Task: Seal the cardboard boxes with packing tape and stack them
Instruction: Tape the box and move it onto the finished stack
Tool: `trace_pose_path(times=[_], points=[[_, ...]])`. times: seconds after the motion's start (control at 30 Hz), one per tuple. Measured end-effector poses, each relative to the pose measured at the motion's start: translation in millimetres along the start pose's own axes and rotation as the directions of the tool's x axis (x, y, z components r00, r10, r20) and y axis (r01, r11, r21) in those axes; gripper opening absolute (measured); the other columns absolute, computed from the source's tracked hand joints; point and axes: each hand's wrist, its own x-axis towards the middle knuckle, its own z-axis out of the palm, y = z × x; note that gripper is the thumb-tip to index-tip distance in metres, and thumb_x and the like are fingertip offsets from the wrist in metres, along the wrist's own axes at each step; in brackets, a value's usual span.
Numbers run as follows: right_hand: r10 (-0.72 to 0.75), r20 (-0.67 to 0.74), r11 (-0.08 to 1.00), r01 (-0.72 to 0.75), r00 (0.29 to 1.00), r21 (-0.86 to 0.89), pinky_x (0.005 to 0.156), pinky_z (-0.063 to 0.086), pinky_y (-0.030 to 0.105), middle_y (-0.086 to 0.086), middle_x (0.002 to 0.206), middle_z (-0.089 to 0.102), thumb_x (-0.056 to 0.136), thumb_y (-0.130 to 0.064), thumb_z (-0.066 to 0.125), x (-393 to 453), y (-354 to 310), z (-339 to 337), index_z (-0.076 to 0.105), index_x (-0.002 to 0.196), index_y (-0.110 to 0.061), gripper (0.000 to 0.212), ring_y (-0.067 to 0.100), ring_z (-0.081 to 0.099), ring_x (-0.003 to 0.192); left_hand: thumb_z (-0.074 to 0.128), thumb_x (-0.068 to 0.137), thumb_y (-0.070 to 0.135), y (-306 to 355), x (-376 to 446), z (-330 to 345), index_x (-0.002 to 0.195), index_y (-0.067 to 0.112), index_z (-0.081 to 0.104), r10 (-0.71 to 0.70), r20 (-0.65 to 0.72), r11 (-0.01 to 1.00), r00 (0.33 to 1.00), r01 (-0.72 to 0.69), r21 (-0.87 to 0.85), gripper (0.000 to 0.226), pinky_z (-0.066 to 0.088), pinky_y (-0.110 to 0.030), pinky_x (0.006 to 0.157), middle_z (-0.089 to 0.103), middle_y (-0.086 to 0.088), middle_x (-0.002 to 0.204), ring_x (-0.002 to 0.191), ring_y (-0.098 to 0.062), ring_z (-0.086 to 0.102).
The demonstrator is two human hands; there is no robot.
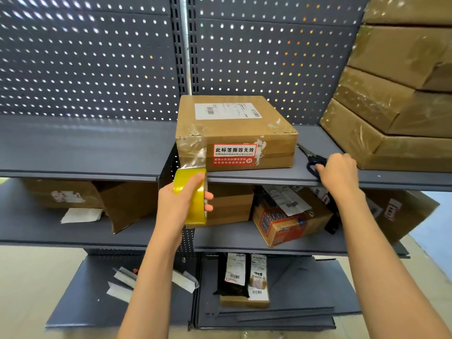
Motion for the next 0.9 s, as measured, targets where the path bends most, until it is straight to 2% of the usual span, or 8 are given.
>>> trace_pose_path(times=[0.1,0.2,0.3,0.37,0.47,0.57,0.73,0.9], points=[[0.000,-0.036,1.000,0.001,0.999,0.027,0.091,0.038,0.043,0.033,0.120,0.050,0.097,-0.019,0.053,-4,-1,1,0.055,0.108,0.012,0.033,0.044,0.044,0.116,0.062,0.090,0.025,0,-1,1,0.090,0.009,0.064,0.003,-0.002,1.000,1.000,-0.003,-0.005,0.016,0.053,-0.027,0.049,0.067,-0.003,0.055,0.042,-0.013,0.059],[0.024,-0.098,0.971,0.000,0.995,0.238,0.086,0.039,0.040,0.028,0.120,0.054,0.099,-0.021,0.049,-13,-5,-6,0.052,0.116,0.008,0.034,0.041,0.049,0.113,0.061,0.090,0.025,1,-1,1,0.091,0.008,0.064,0.004,-0.009,1.000,1.000,-0.004,-0.003,0.017,0.053,-0.027,0.048,0.066,-0.003,0.054,0.041,-0.013,0.058],[0.028,-0.129,0.779,0.059,0.991,0.624,0.081,0.044,0.033,0.010,0.101,0.064,0.097,-0.024,0.053,-24,-14,-23,0.057,0.112,-0.002,0.027,0.028,0.061,0.100,0.062,0.090,0.025,0,-1,1,0.092,0.007,0.064,0.005,-0.018,1.000,1.000,-0.005,0.000,0.019,0.053,-0.027,0.048,0.067,-0.003,0.055,0.041,-0.013,0.058],[-0.084,-0.137,0.649,0.158,0.987,0.744,0.071,0.050,0.021,-0.005,0.083,0.062,0.090,-0.025,0.065,-38,-22,-38,0.060,0.106,-0.010,0.022,0.010,0.063,0.080,0.062,0.090,0.025,0,-1,2,0.093,0.006,0.064,0.003,-0.024,1.000,1.000,-0.003,0.000,0.020,0.053,-0.027,0.048,0.067,-0.003,0.055,0.041,-0.014,0.058],[-0.339,-0.101,0.597,0.297,0.935,0.745,0.061,0.047,0.014,-0.006,0.079,0.065,0.075,-0.026,0.079,-59,-32,-49,0.062,0.095,-0.017,0.028,0.001,0.060,0.067,0.062,0.090,0.025,0,-1,2,0.093,0.005,0.064,0.008,-0.027,1.000,1.000,-0.008,0.003,0.020,0.053,-0.026,0.047,0.066,-0.003,0.055,0.040,-0.014,0.058],[-0.499,0.041,0.601,0.312,0.866,0.736,0.060,0.046,0.013,-0.008,0.078,0.065,0.066,-0.037,0.083,-77,-42,-50,0.064,0.092,-0.019,0.037,-0.001,0.058,0.064,0.062,0.090,0.024,-1,-2,2,0.092,0.005,0.064,0.013,-0.028,1.000,1.000,-0.014,-0.004,0.019,0.053,-0.027,0.047,0.066,-0.003,0.055,0.040,-0.013,0.058],[-0.561,0.257,0.727,0.319,0.787,0.608,0.059,0.043,0.013,-0.011,0.077,0.066,0.058,-0.056,0.080,-84,-43,-44,0.062,0.089,-0.024,0.048,-0.001,0.058,0.065,0.061,0.090,0.025,-1,-2,2,0.093,0.006,0.063,0.012,-0.023,1.000,1.000,-0.012,-0.005,0.019,0.053,-0.027,0.047,0.067,-0.002,0.055,0.041,-0.013,0.058],[-0.573,0.396,0.766,0.297,0.717,0.570,0.063,0.045,0.021,-0.007,0.077,0.066,0.045,-0.070,0.070,-77,-45,-41,0.064,0.086,-0.023,0.063,0.004,0.056,0.066,0.061,0.090,0.025,-2,-1,2,0.092,0.009,0.063,0.016,-0.015,1.000,1.000,-0.016,-0.005,0.016,0.053,-0.026,0.047,0.067,-0.002,0.055,0.041,-0.012,0.058]])
